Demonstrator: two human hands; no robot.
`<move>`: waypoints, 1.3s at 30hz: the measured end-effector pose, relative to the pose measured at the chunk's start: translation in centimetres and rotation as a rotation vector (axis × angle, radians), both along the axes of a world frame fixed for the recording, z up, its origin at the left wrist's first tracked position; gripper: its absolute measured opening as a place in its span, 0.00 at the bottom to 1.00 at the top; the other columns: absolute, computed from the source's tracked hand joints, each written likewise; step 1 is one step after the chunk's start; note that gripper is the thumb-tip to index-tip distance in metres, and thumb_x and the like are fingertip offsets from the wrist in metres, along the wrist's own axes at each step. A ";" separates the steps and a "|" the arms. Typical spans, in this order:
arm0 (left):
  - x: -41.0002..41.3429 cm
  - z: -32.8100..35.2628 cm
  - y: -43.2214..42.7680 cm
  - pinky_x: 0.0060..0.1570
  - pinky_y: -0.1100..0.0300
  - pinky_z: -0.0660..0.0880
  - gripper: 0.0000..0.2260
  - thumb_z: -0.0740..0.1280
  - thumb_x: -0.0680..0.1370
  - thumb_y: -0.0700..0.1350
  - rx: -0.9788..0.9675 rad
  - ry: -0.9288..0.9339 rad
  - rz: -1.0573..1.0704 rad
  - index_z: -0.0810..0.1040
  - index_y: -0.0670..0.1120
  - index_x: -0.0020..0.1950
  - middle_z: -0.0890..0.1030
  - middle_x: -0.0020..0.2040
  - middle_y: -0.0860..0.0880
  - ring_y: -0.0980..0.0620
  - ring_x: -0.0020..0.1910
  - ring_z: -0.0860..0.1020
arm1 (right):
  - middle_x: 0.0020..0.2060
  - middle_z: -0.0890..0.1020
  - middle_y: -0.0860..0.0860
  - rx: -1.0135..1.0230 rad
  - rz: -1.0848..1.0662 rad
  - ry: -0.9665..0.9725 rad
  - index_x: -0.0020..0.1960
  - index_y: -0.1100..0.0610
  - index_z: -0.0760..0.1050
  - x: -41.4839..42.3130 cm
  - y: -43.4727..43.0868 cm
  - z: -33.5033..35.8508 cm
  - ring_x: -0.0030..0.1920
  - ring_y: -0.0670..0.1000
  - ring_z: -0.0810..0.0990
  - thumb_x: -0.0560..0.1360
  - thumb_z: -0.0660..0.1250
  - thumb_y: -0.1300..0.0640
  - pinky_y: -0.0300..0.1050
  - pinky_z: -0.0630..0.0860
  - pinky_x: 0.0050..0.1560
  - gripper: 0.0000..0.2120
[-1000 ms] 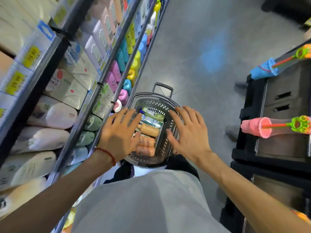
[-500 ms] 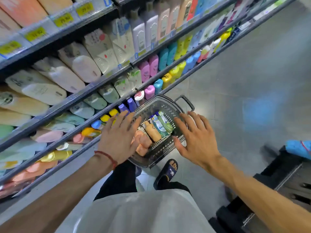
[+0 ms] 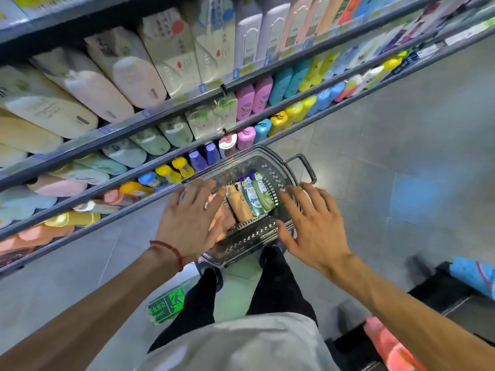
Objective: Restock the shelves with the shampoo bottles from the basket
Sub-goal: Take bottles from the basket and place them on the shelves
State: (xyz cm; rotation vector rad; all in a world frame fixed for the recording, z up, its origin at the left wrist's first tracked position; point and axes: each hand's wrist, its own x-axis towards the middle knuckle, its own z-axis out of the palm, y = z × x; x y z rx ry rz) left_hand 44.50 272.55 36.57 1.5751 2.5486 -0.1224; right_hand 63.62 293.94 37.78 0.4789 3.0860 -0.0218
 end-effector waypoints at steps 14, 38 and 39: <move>3.4 -12.5 8.0 0.60 0.39 0.73 0.26 0.64 0.79 0.54 -0.098 -0.158 0.316 0.71 0.46 0.75 0.75 0.71 0.43 0.39 0.70 0.72 | 0.66 0.79 0.56 -0.135 0.169 -0.189 0.71 0.58 0.74 -3.2 11.0 -13.6 0.71 0.61 0.73 0.78 0.62 0.43 0.59 0.71 0.70 0.28; 0.6 -50.7 15.9 0.75 0.54 0.63 0.33 0.67 0.81 0.49 0.132 -0.886 0.586 0.56 0.43 0.82 0.64 0.77 0.43 0.44 0.76 0.65 | 0.70 0.72 0.50 -0.465 -0.247 -0.278 0.77 0.54 0.68 -3.2 8.2 -43.0 0.70 0.51 0.67 0.82 0.62 0.46 0.50 0.71 0.70 0.26; 0.3 -51.7 16.8 0.75 0.54 0.61 0.35 0.67 0.81 0.49 0.107 -0.888 0.593 0.54 0.43 0.83 0.63 0.78 0.42 0.43 0.76 0.65 | 0.70 0.72 0.50 -0.481 -0.254 -0.273 0.77 0.54 0.68 -3.1 8.4 -43.5 0.70 0.51 0.67 0.82 0.63 0.46 0.49 0.70 0.71 0.26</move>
